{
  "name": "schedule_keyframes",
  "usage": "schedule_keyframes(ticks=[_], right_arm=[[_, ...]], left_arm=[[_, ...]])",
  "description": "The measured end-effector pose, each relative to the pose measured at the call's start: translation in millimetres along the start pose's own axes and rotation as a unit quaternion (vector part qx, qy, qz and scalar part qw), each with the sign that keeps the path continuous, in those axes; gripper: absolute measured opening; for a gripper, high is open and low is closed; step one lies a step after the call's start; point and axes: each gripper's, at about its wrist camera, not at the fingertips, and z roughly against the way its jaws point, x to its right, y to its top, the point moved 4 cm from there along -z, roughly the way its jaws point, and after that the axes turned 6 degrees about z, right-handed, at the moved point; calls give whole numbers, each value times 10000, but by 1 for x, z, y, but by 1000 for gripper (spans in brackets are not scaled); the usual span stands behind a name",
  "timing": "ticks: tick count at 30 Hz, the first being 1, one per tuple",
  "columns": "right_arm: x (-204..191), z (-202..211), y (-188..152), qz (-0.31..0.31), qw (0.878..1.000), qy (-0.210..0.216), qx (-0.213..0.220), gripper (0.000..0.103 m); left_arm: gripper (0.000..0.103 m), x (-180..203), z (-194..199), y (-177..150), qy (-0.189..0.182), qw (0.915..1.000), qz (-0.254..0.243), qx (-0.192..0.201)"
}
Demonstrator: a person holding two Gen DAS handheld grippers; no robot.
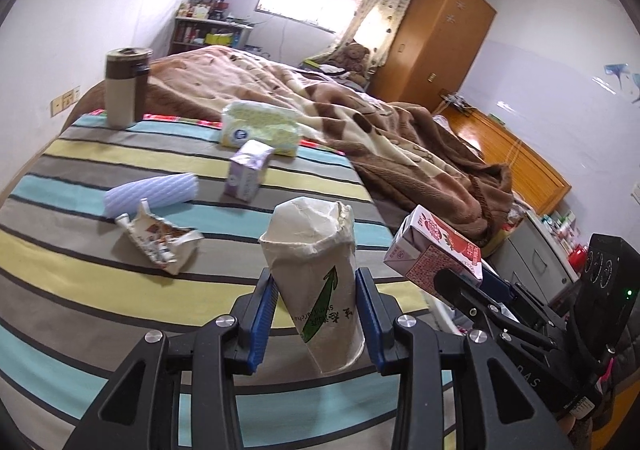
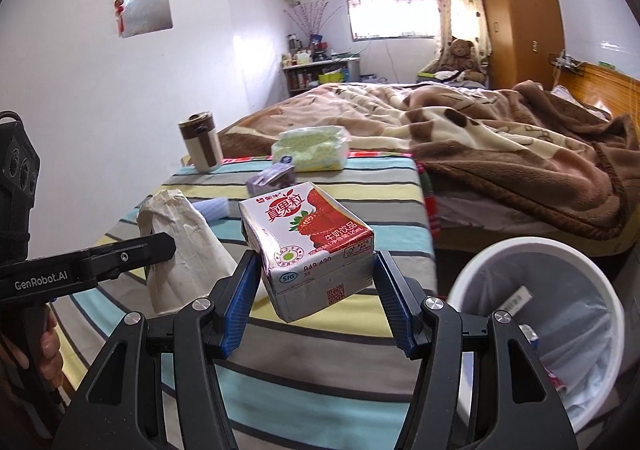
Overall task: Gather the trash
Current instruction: 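Carry paper bag and milk carton over the bin and open both grippers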
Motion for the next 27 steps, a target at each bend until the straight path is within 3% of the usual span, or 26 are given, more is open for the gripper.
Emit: schedule_keyframes(ticks=[12,27], right_arm=[[50,24,-8,-318,9975,-622,105,60],[110,45,-25,-798,9862,-1447,62,60]], left_arm=[[40,72,-23,-7,-451,9976,-492,-178],[40,154,-67,-22,-987,9880,-1045,-569]])
